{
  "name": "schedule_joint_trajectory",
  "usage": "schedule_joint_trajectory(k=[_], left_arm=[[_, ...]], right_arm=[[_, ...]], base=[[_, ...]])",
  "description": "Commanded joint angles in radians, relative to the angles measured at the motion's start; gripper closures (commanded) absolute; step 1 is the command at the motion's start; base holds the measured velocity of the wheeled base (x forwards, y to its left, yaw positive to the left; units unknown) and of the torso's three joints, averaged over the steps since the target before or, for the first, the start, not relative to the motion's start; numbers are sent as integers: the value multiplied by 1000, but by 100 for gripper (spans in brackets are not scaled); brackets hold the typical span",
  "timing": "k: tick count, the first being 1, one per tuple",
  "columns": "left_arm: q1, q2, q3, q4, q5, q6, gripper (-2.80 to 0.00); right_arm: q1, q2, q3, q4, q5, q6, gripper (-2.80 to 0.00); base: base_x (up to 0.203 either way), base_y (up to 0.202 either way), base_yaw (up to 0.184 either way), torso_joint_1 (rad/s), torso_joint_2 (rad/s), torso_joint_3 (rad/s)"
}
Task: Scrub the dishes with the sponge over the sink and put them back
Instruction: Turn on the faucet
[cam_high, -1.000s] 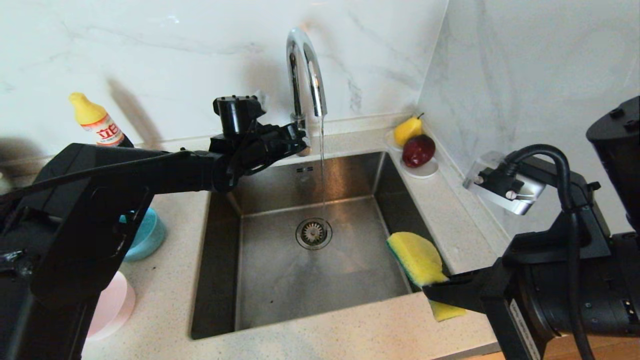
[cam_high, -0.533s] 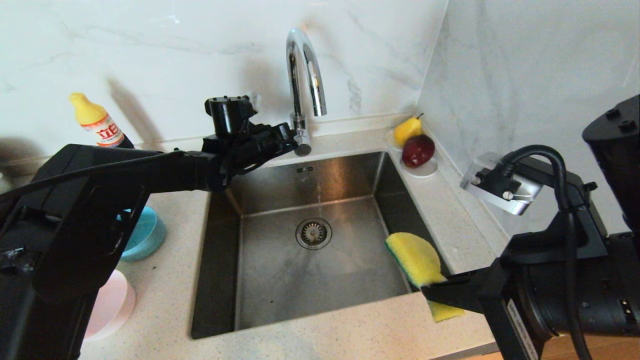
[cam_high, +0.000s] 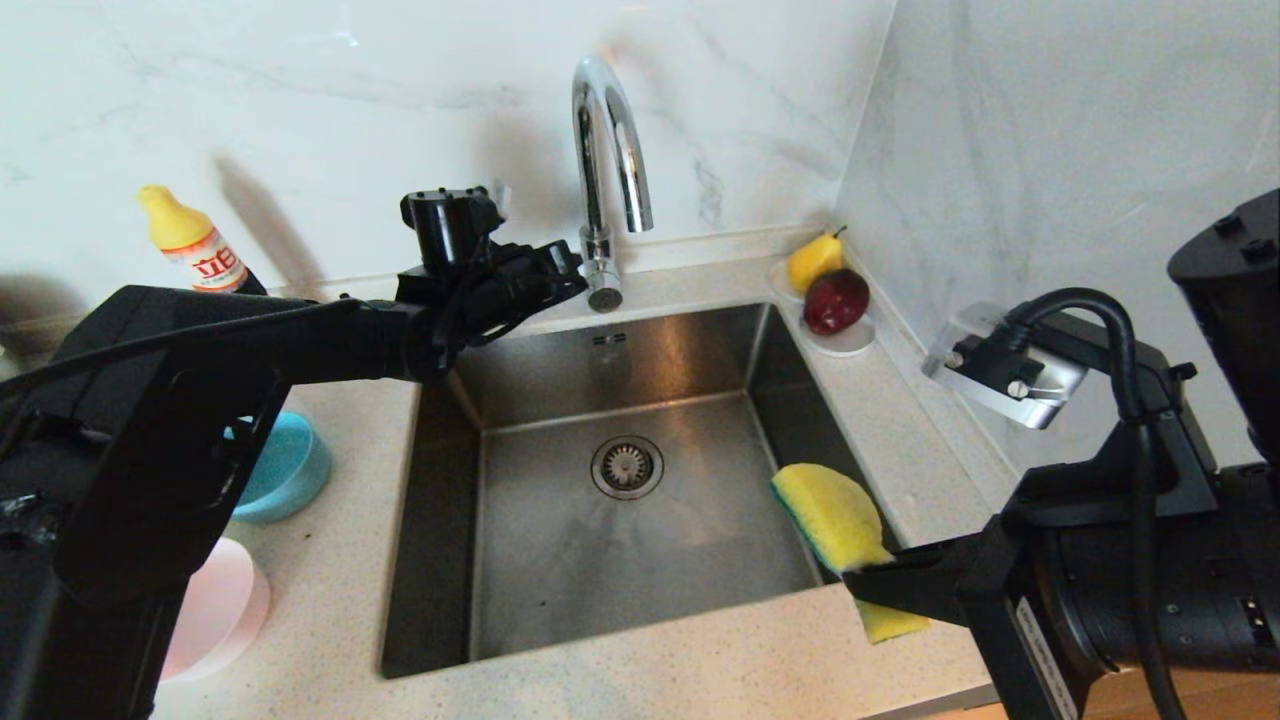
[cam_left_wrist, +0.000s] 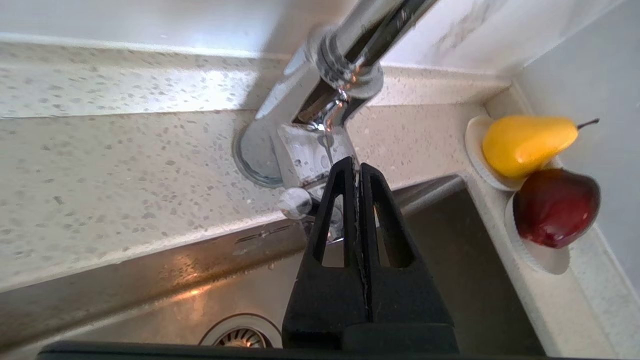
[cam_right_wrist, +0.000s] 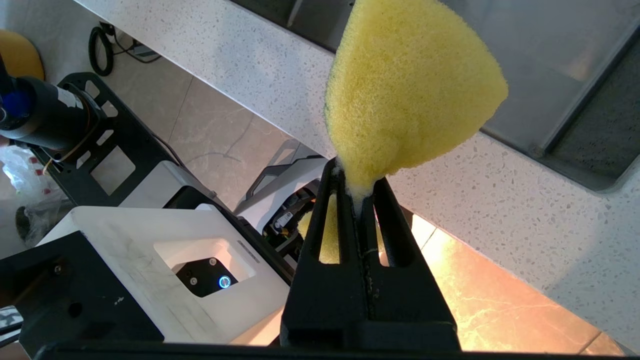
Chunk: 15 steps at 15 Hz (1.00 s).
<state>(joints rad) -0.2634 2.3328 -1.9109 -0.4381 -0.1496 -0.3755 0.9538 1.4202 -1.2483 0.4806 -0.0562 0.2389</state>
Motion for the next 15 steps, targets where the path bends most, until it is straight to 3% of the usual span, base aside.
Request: schedule_joint_trajectory(k=[1, 3, 7, 15], left_arm=[[4, -49, 4, 6, -1, -17, 0], [22, -83, -3, 13, -6, -50, 0], [67, -67, -5, 10, -17, -52, 0], [72, -39, -8, 1, -71, -58, 0]], right_arm=[[0, 0, 0, 3, -1, 2, 0], [0, -1, 1, 3, -1, 2, 0], [0, 8, 0, 1, -1, 0, 0], [0, 31, -28, 3, 1, 0, 0]], base=[[0, 0, 0, 0, 0, 0], [0, 0, 0, 0, 0, 0], [0, 0, 0, 0, 0, 0], [0, 0, 0, 0, 0, 0]])
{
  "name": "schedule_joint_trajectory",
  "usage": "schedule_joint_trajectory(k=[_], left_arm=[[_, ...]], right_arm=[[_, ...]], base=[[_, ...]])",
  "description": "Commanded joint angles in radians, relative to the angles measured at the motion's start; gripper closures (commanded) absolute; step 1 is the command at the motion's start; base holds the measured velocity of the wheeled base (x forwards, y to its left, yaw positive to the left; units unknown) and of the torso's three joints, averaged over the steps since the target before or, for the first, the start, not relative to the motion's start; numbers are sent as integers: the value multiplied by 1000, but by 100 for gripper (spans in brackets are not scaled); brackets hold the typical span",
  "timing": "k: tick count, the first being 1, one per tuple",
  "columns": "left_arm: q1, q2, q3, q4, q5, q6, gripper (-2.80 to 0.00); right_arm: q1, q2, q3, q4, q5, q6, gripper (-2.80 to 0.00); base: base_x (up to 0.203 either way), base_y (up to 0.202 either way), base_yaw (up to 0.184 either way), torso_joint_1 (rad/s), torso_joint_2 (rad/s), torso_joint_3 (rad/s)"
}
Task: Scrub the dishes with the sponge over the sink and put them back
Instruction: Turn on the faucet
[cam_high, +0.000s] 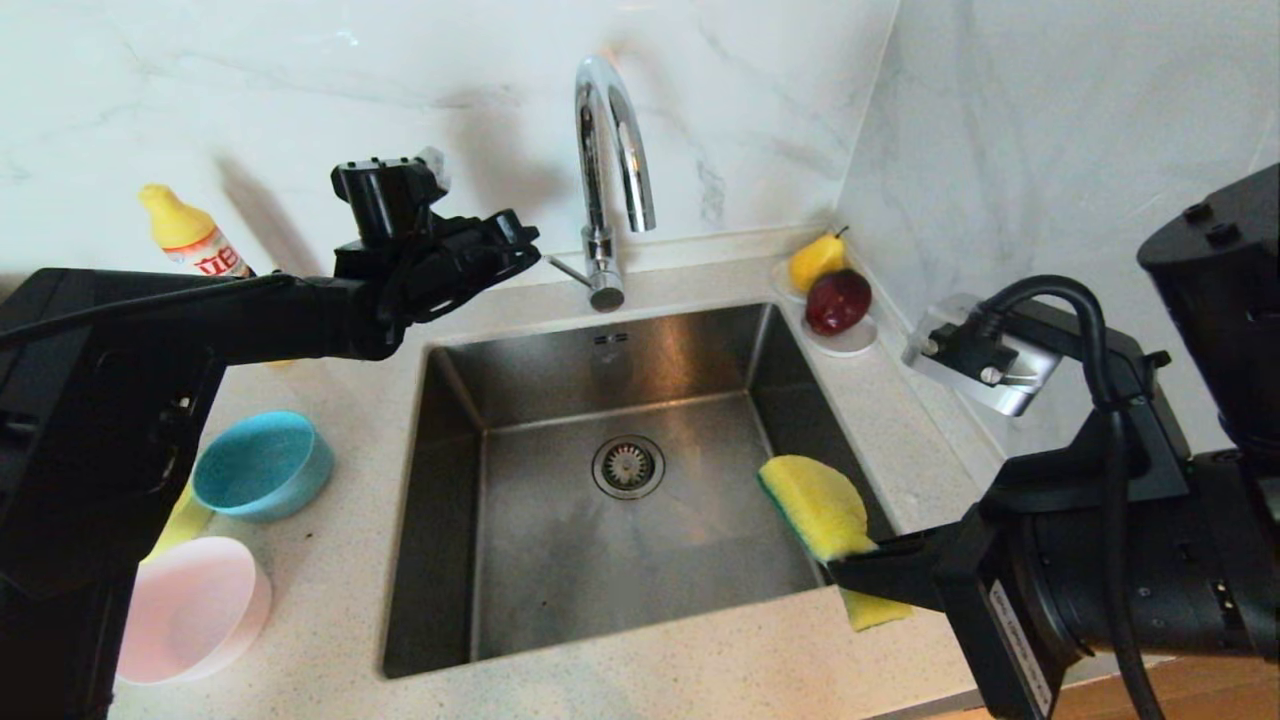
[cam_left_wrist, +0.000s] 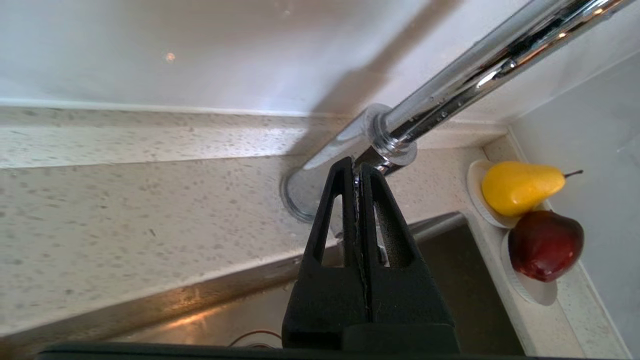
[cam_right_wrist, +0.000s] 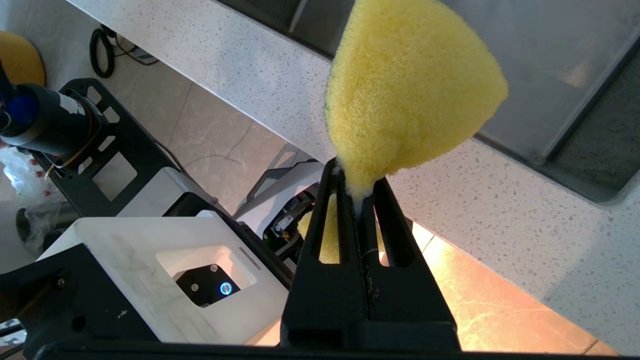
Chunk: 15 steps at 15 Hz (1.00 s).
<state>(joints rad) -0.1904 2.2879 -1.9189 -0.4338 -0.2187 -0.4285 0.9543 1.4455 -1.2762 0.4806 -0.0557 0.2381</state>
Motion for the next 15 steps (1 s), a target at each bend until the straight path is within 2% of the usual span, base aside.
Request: schedule_joint_trajectory(k=[1, 15], left_arm=[[-1, 5, 0, -5, -4, -15, 0], [-29, 48, 1, -25, -4, -26, 0]], right_arm=[[0, 6, 0, 3, 1, 1, 0], [0, 7, -2, 1, 7, 1, 0]], base=[[0, 0, 0, 0, 0, 0], [0, 0, 0, 0, 0, 0]])
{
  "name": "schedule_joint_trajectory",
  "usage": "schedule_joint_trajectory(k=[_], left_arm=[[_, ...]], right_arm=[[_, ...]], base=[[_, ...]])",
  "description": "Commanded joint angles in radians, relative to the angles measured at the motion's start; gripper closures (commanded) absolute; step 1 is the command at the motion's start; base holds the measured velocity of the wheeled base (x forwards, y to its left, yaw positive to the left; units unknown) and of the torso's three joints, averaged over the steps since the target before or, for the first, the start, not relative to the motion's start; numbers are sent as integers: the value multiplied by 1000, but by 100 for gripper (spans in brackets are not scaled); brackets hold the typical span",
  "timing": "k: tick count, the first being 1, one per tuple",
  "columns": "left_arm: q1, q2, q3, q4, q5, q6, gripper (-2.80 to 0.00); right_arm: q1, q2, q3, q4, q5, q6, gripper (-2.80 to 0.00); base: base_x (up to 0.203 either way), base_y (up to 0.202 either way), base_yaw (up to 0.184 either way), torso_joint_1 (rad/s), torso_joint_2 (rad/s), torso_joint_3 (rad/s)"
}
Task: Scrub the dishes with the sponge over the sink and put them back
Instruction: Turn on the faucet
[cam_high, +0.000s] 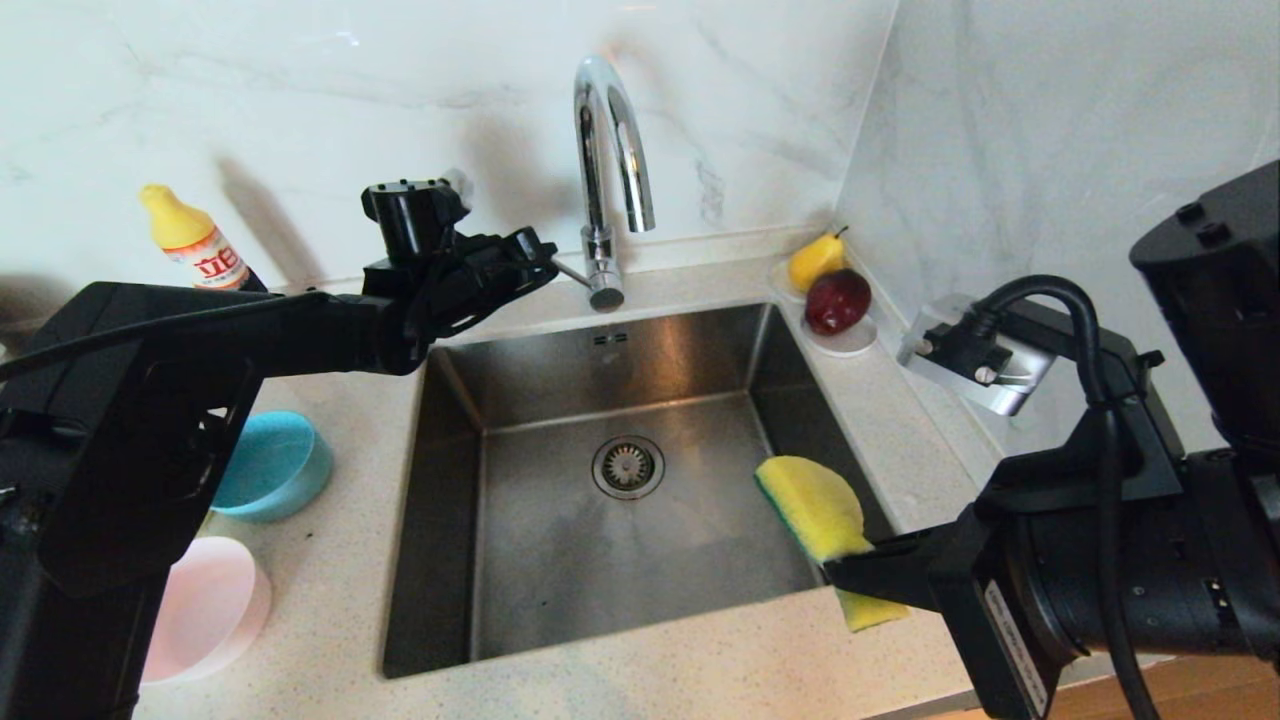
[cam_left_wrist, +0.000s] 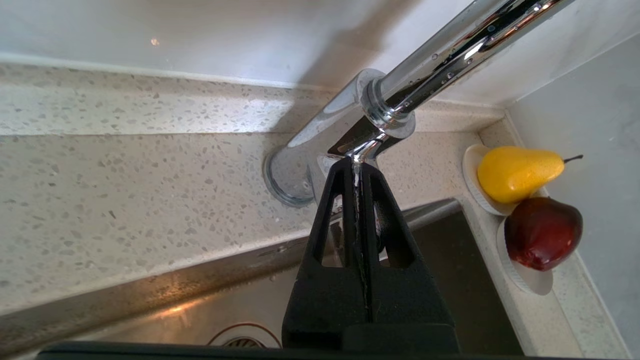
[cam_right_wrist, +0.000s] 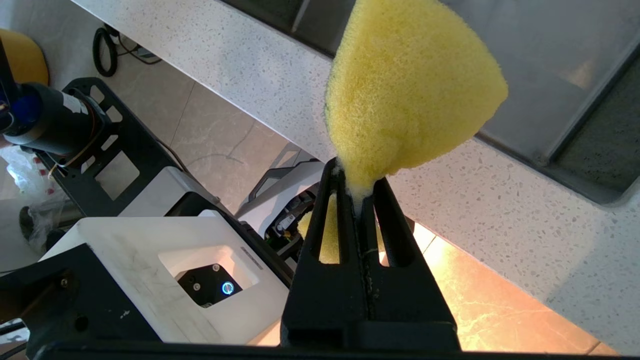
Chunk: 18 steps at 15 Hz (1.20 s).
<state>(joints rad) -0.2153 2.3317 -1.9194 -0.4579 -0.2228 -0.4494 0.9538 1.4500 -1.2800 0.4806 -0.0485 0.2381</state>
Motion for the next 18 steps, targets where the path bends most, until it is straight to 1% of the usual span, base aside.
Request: schedule_joint_trajectory(k=[1, 4, 9, 11, 12, 13, 16, 18], left_arm=[[-6, 3, 2, -1, 2, -9, 0], [-6, -14, 17, 1, 6, -11, 0], [-16, -65, 109, -14, 6, -7, 0], [-21, -88, 199, -72, 5, -5, 0], [-27, -94, 234, -116, 6, -5, 0], [-32, -97, 247, -133, 8, -3, 0], [-25, -94, 230, -126, 11, -6, 0], [12, -95, 205, -116, 12, -7, 0]], right_arm=[[0, 4, 2, 1, -1, 1, 0], [0, 3, 2, 1, -1, 2, 0], [0, -6, 7, 3, 1, 4, 0], [0, -8, 10, 3, 1, 4, 0], [0, -7, 10, 3, 2, 4, 0], [0, -7, 9, 3, 2, 4, 0], [0, -7, 8, 3, 2, 3, 0], [0, -9, 10, 4, 2, 4, 0]], base=[[0, 0, 0, 0, 0, 0], [0, 0, 0, 0, 0, 0], [0, 0, 0, 0, 0, 0], [0, 0, 0, 0, 0, 0], [0, 0, 0, 0, 0, 0], [0, 0, 0, 0, 0, 0], [0, 0, 0, 0, 0, 0], [0, 0, 0, 0, 0, 0]])
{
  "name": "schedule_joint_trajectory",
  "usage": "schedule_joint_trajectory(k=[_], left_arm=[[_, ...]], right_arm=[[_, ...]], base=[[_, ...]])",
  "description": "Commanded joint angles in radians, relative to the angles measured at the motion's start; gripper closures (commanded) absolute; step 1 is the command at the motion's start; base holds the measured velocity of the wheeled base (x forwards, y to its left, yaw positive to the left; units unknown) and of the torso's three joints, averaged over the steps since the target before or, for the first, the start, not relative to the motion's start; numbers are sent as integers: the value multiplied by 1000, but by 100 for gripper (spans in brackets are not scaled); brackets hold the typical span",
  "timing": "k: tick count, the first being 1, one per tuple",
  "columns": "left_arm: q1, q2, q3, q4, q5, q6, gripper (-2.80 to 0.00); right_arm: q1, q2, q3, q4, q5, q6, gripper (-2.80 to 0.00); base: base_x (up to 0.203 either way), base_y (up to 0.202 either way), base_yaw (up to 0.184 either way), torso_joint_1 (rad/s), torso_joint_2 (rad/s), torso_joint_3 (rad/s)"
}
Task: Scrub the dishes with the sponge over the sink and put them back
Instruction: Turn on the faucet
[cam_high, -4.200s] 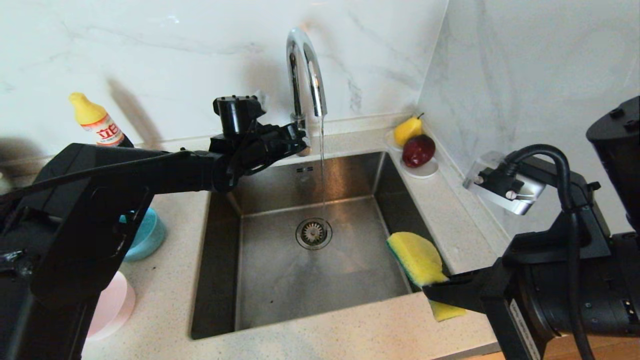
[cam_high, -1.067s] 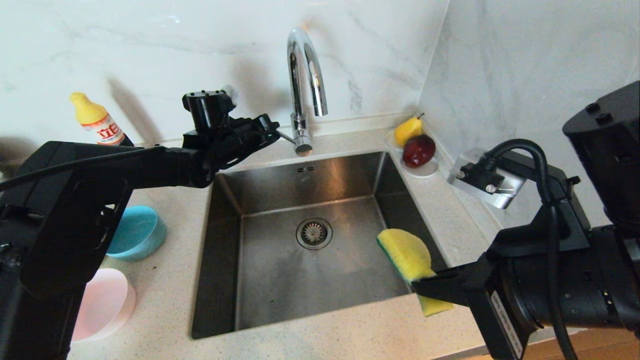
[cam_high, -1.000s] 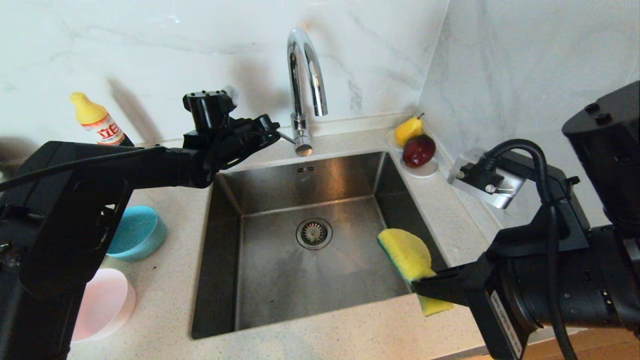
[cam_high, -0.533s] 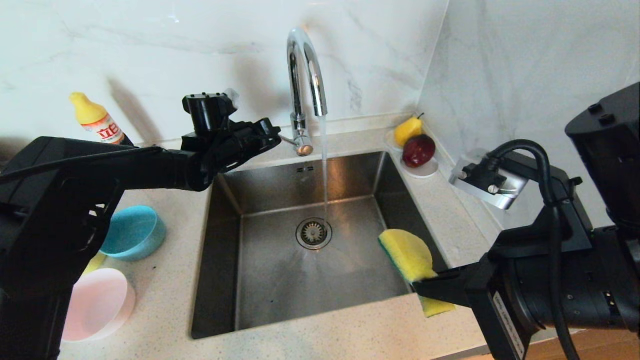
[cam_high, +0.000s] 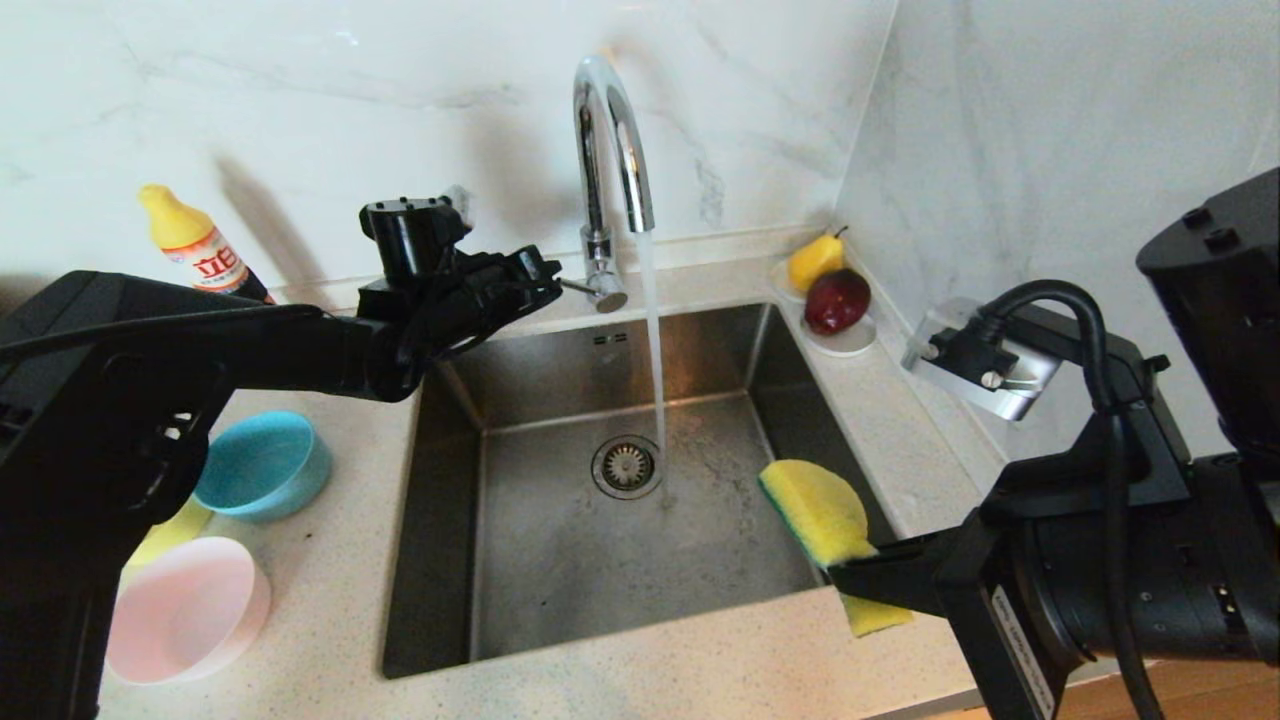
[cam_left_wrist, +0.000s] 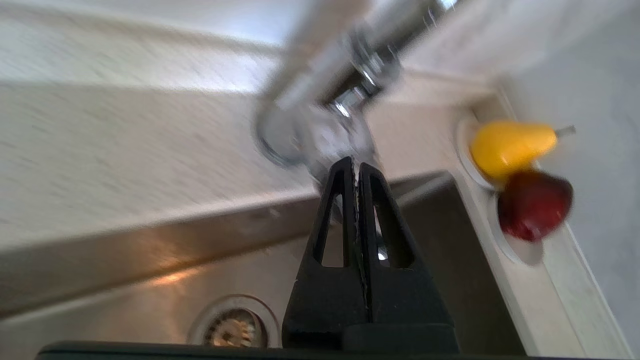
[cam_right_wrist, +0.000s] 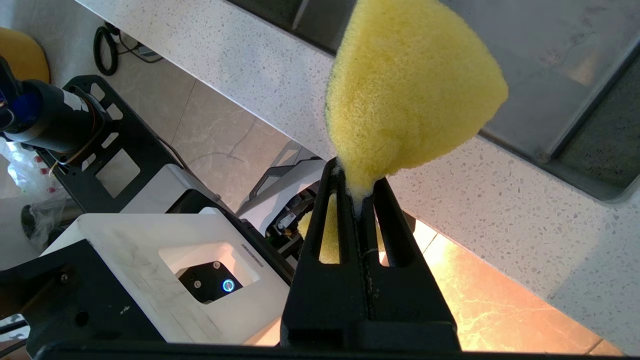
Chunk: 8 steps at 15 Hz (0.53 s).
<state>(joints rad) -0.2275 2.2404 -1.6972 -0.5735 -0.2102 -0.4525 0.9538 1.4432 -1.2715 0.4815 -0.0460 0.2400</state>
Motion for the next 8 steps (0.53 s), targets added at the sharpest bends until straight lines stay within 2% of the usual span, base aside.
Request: schedule_joint_trajectory(k=[1, 5, 6, 7, 8], left_arm=[[44, -12, -31, 11, 0, -4, 0], [107, -129, -58, 84, 1, -4, 0], [117, -182, -54, 142, 15, 2, 0], [122, -237, -54, 230, 53, 14, 0], [125, -295, -54, 348, 122, 39, 0]], right_arm=[[0, -5, 0, 4, 0, 2, 0], [0, -10, -9, 22, -2, 2, 0], [-1, -13, -9, 22, -2, 2, 0], [-12, -15, -7, 22, -2, 2, 0], [-30, -15, -4, 22, 0, 2, 0]], base=[[0, 0, 0, 0, 0, 0], [0, 0, 0, 0, 0, 0], [0, 0, 0, 0, 0, 0], [0, 0, 0, 0, 0, 0], [0, 0, 0, 0, 0, 0]])
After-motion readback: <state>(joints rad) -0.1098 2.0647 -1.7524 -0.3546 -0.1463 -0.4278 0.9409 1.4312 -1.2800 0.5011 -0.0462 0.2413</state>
